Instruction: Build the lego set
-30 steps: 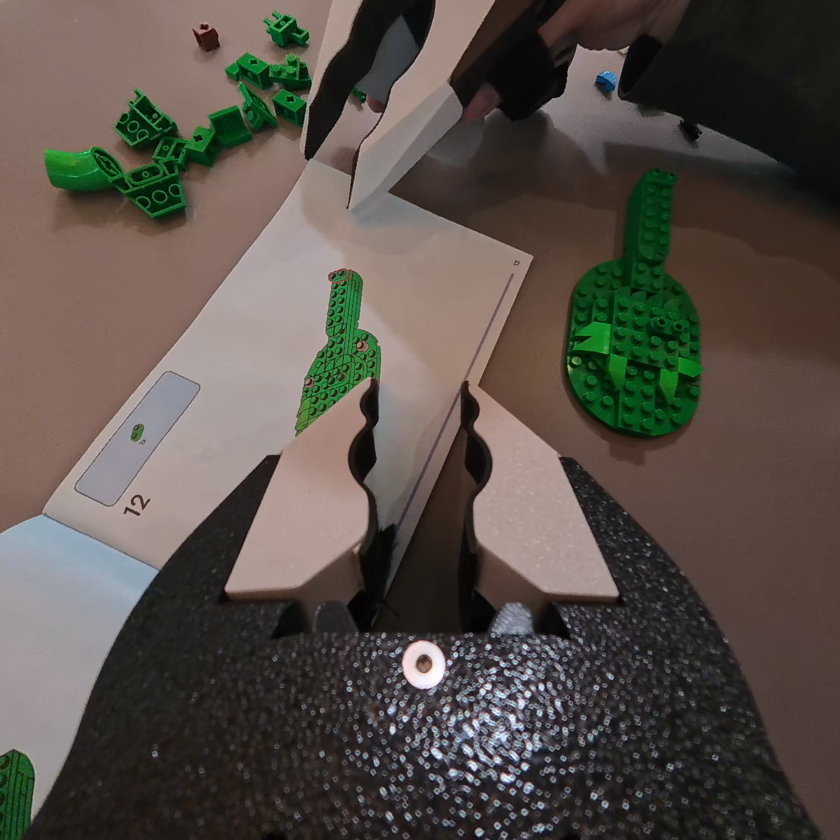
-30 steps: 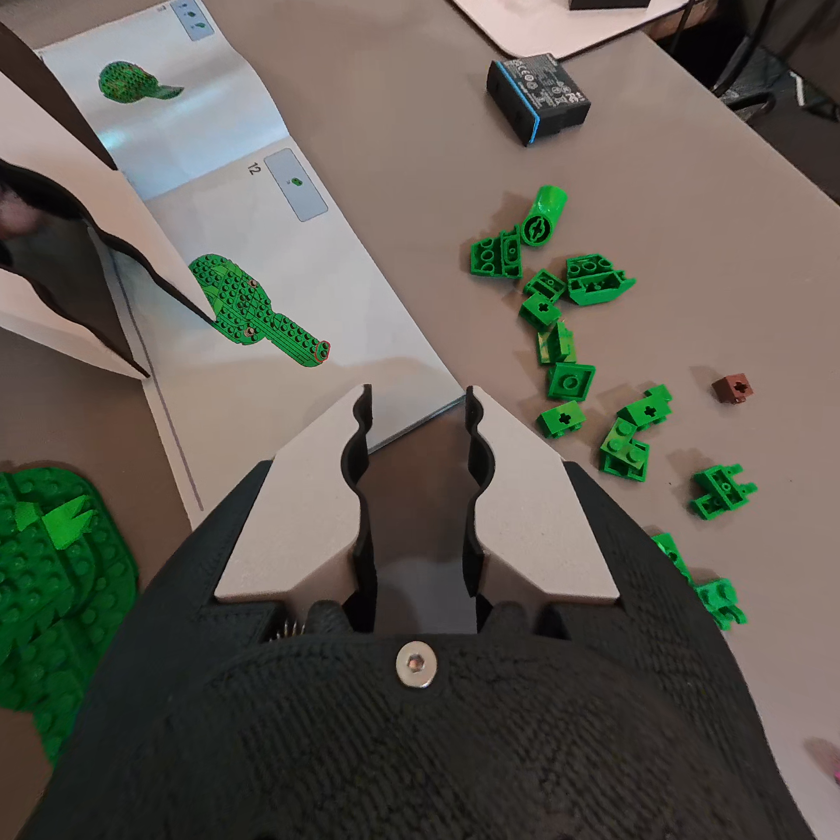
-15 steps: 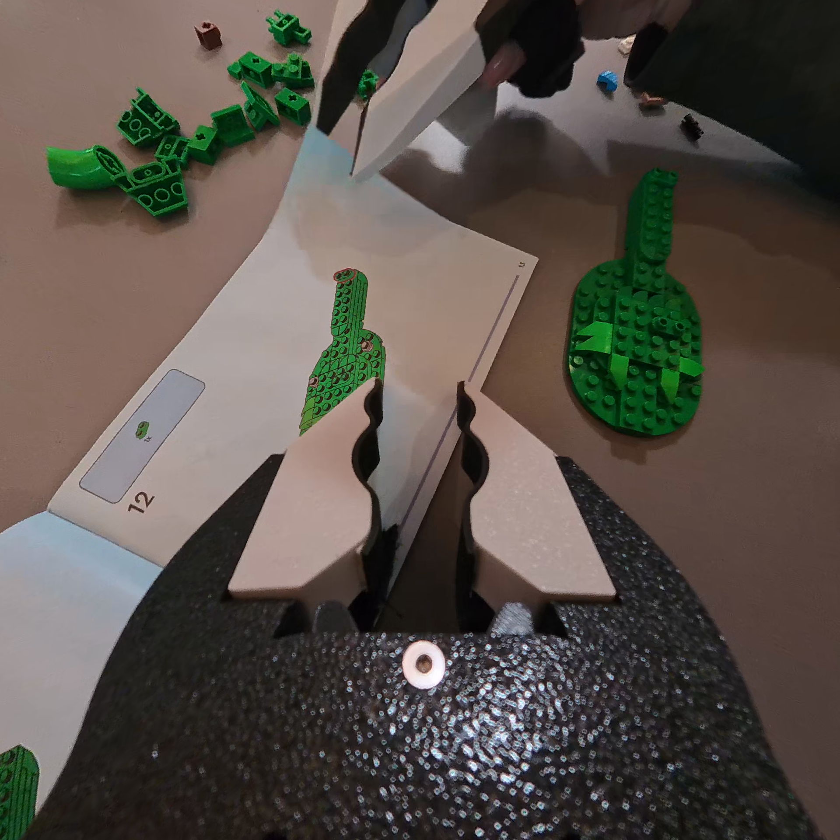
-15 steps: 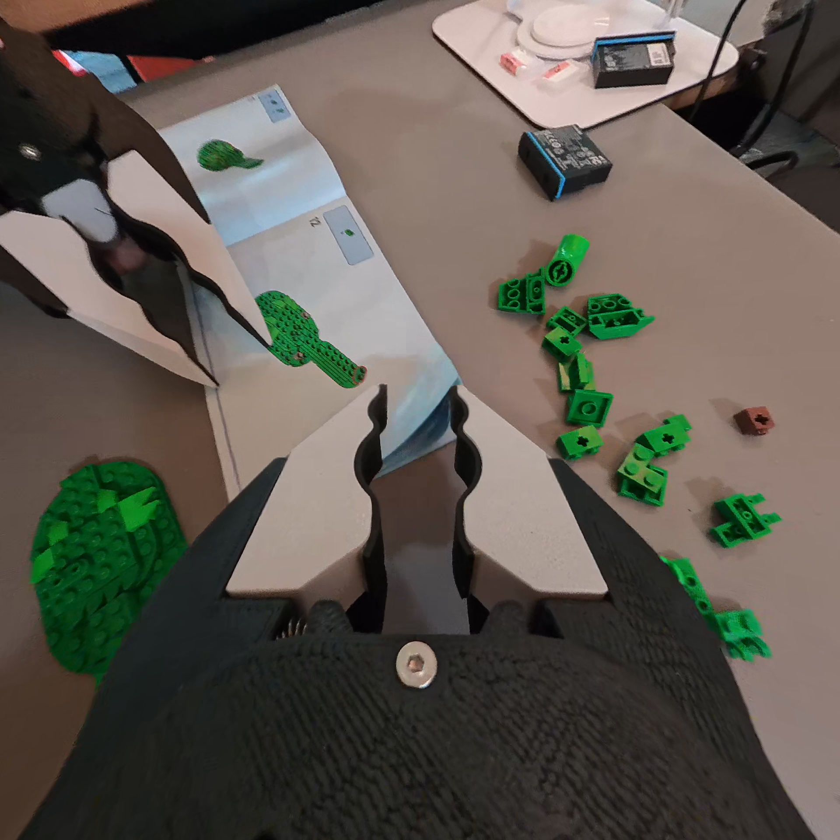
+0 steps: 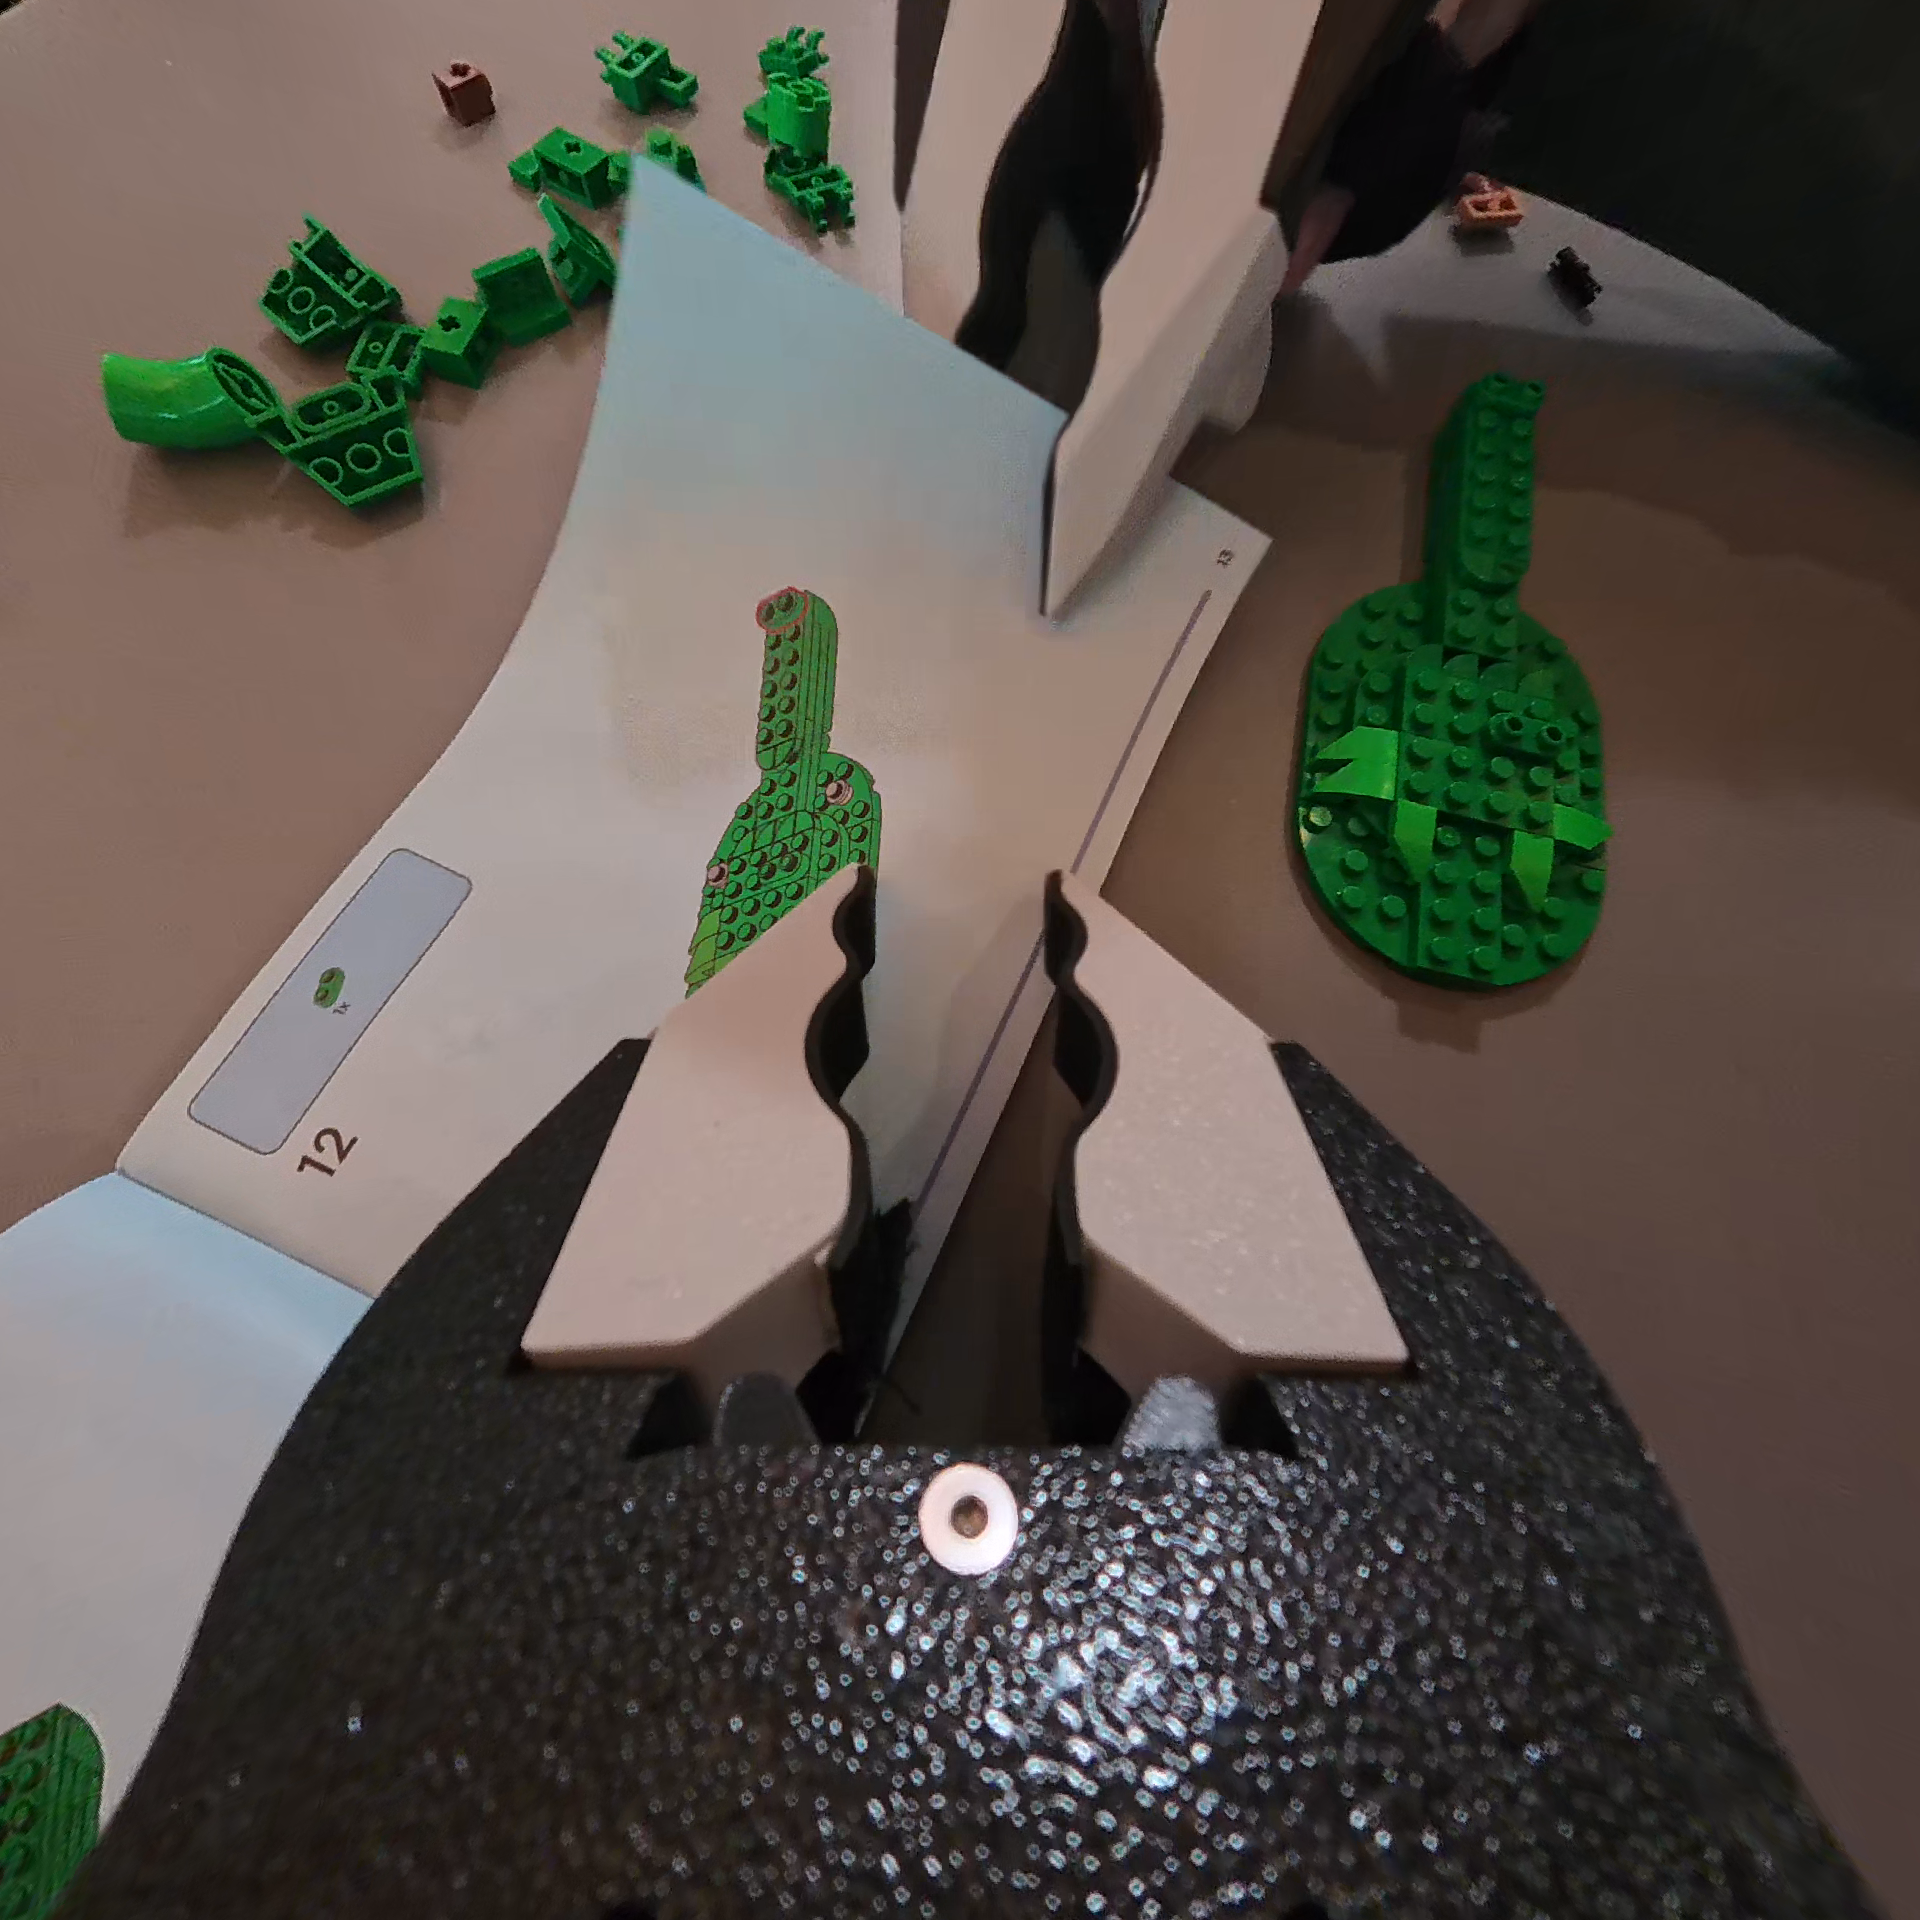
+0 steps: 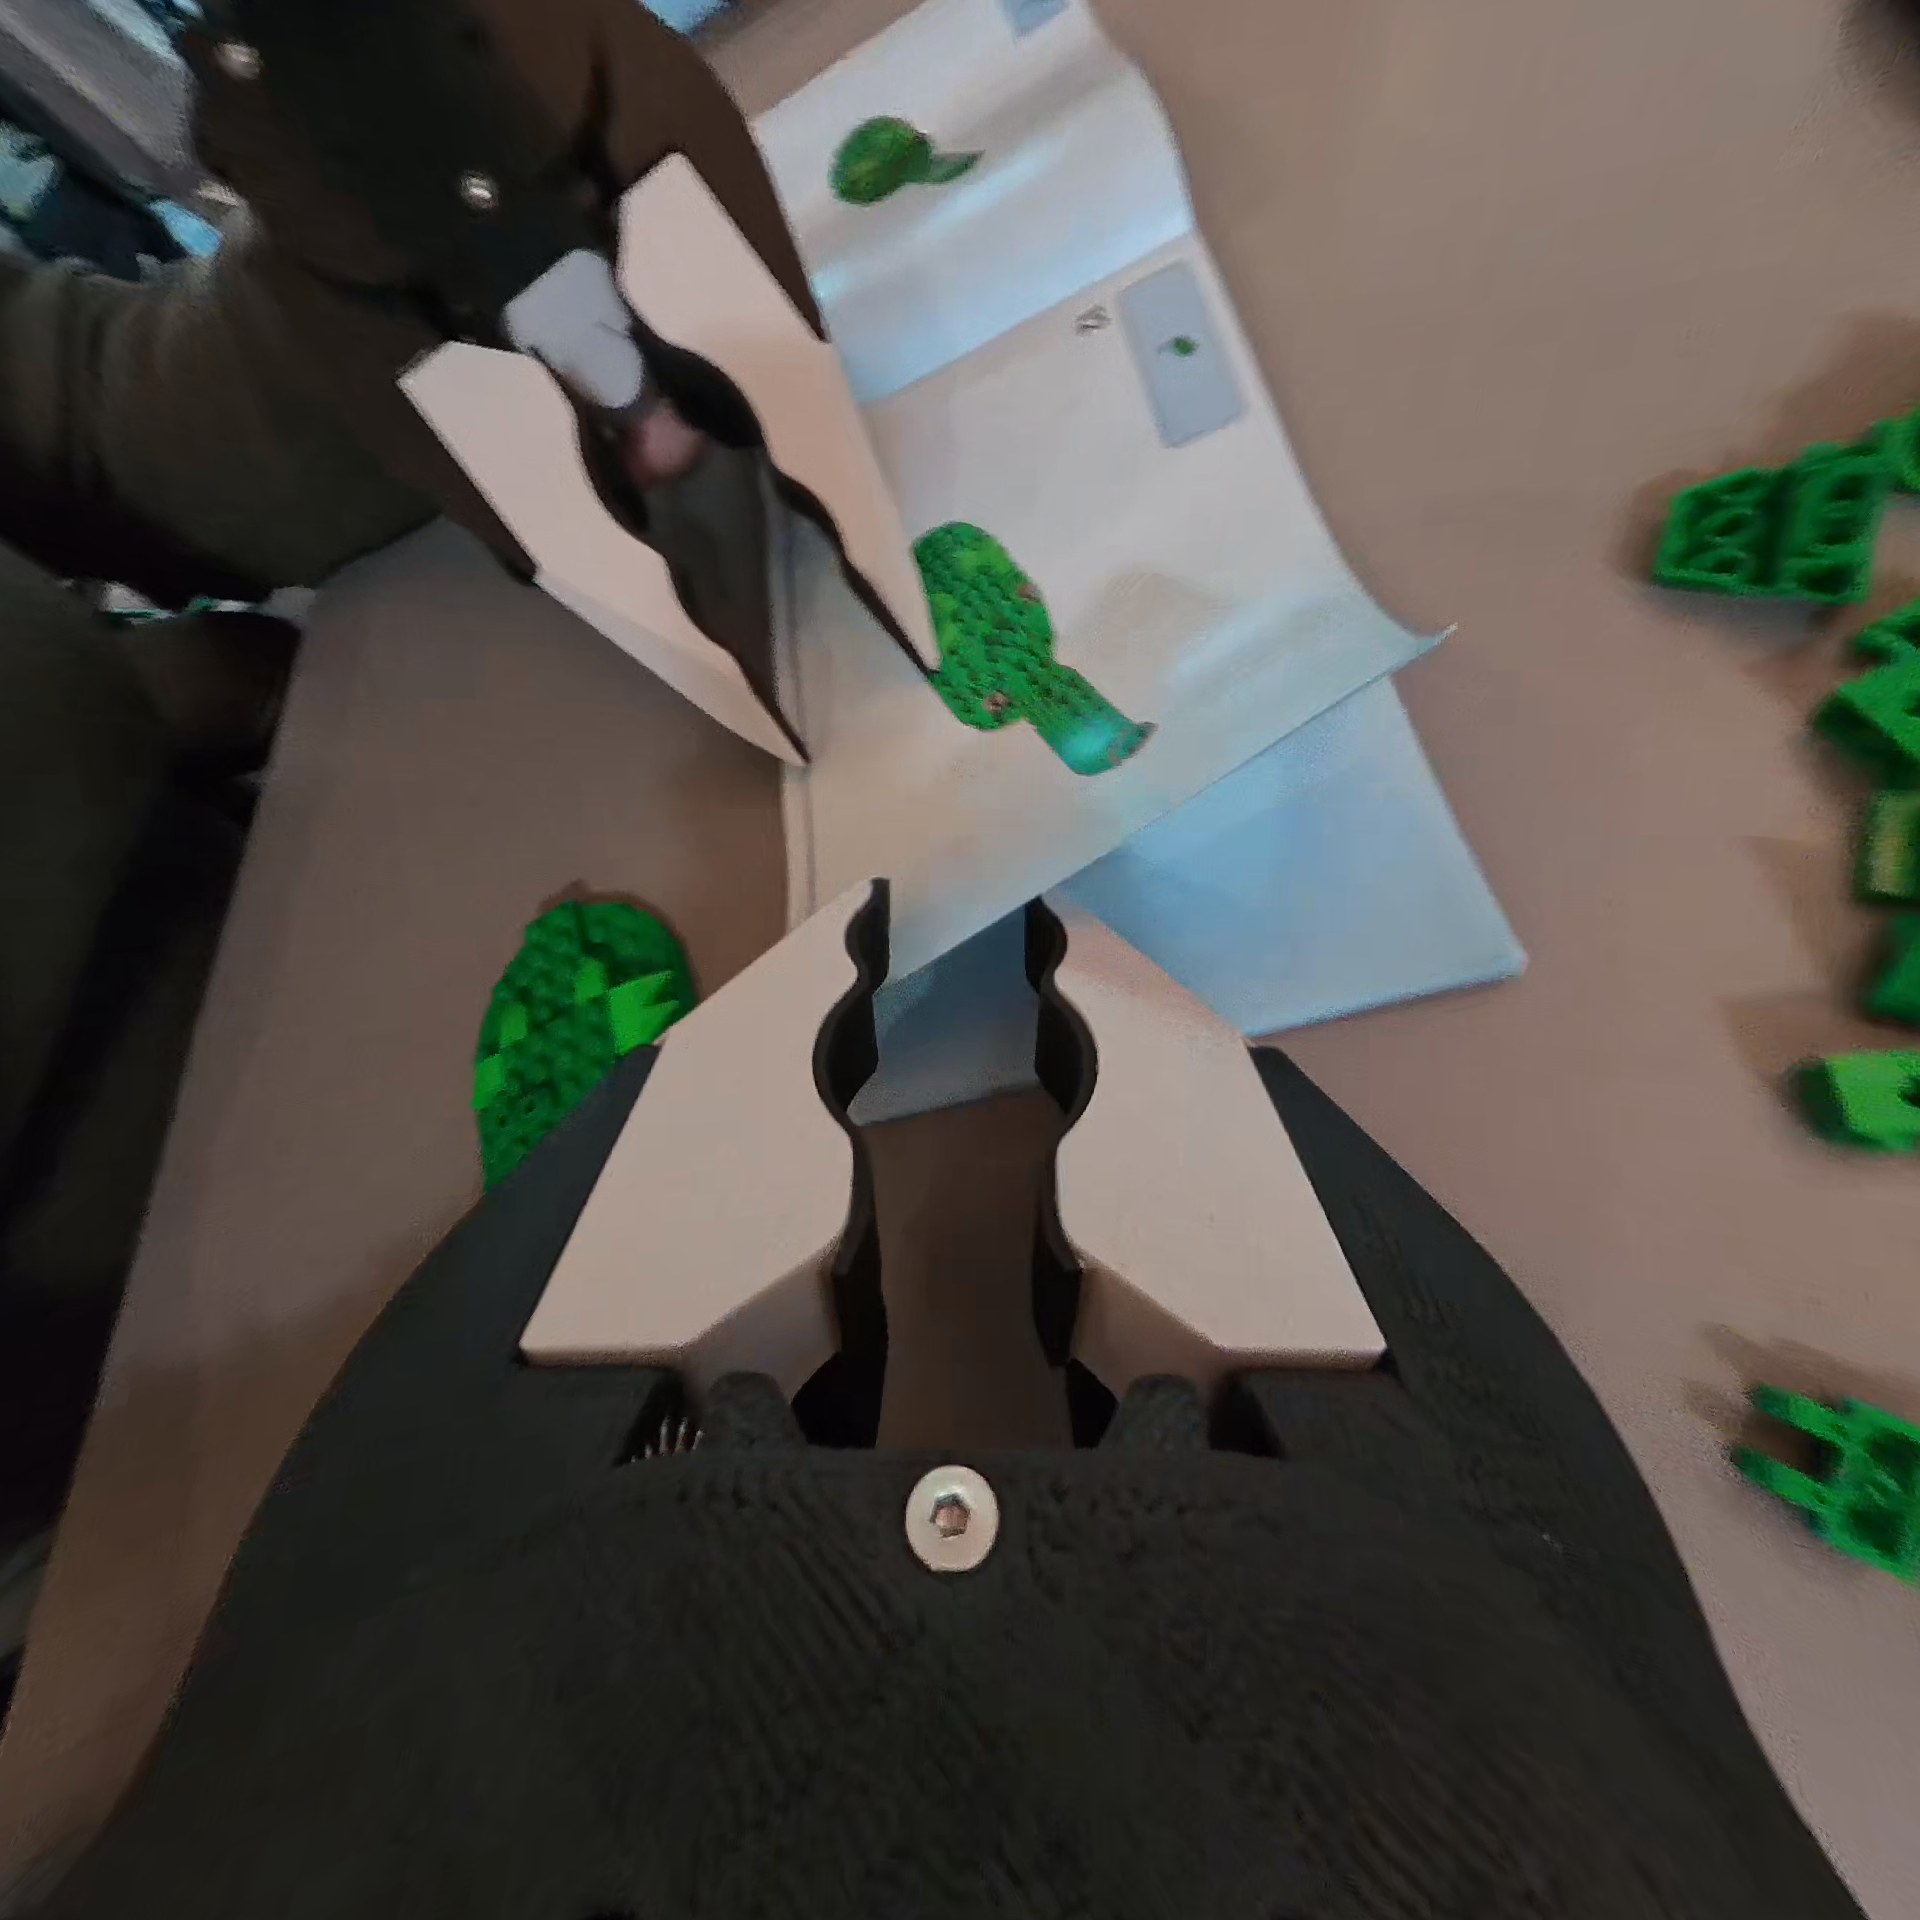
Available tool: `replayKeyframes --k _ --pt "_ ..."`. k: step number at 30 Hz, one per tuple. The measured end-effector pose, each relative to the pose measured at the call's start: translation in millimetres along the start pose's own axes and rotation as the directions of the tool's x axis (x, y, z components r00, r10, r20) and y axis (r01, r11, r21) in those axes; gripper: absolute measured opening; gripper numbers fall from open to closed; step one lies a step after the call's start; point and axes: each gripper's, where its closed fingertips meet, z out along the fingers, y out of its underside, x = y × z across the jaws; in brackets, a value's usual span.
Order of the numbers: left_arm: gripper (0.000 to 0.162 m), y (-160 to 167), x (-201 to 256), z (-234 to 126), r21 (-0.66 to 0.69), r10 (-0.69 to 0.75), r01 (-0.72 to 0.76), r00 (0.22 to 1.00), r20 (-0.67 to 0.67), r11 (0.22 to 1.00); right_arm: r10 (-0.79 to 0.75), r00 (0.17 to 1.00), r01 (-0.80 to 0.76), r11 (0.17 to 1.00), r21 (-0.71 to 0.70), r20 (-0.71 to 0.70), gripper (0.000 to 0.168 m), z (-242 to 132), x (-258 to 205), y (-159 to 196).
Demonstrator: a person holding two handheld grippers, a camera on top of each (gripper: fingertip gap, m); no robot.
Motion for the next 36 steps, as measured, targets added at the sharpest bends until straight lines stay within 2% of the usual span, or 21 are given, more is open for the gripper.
replayKeyframes --k 6,10,12,14,16,18,22,24,26,28,31,36 --pt "0.033 -4 9 1 0.029 0.054 -0.052 0.997 -0.049 0.998 -0.019 0.996 0.009 0.994 0.113 0.084 0.025 -5 -18 -22" --pt "0.009 -28 26 -3 0.175 0.068 -0.051 0.993 -0.094 0.983 -0.024 0.992 0.001 0.983 0.185 0.12 0.027 -10 -27 -38" --pt "0.012 -43 31 -11 0.266 0.026 0.015 0.988 -0.15 0.964 -0.043 0.992 0.02 0.982 0.19 0.116 0.027 -10 -31 -42" --pt "0.024 -55 29 -21 0.345 0.007 0.052 0.986 -0.169 0.937 -0.055 0.992 0.032 0.98 0.196 0.113 0.029 -8 -35 -47" --pt "0.035 -65 27 -29 0.417 0.056 0.002 0.99 -0.127 0.909 -0.051 0.99 0.022 0.976 0.216 0.129 0.03 -7 -39 -52" --pt "0.037 -70 28 -34 0.45 0.15 -0.119 0.988 -0.035 0.885 -0.051 0.988 0.017 0.972 0.233 0.143 0.03 -6 -43 -57" --pt "0.046 -64 35 -25 0.355 0.376 -0.411 0.912 0.165 0.84 -0.049 0.99 0.016 0.971 0.24 0.132 0.031 -4 -42 -59" --pt "0.047 -58 35 -17 0.284 0.437 -0.483 0.874 0.212 0.828 -0.038 0.989 0.001 0.967 0.255 0.14 0.031 -5 -42 -62" --pt "0.044 -54 31 -13 0.239 0.463 -0.517 0.851 0.248 0.822 -0.032 0.991 -0.002 0.967 0.253 0.128 0.031 -5 -39 -61" --pt "0.035 -54 26 -14 0.222 0.468 -0.531 0.838 0.281 0.818 -0.029 0.992 -0.003 0.968 0.253 0.121 0.031 -5 -37 -60" --pt "0.03 -55 25 -16 0.236 0.44 -0.501 0.857 0.269 0.833 -0.023 0.993 -0.008 0.965 0.261 0.117 0.031 -6 -36 -62" --pt "0.008 -58 26 -20 0.262 0.435 -0.5 0.859 0.269 0.825 -0.018 0.994 -0.011 0.963 0.269 0.106 0.031 -11 -32 -61"
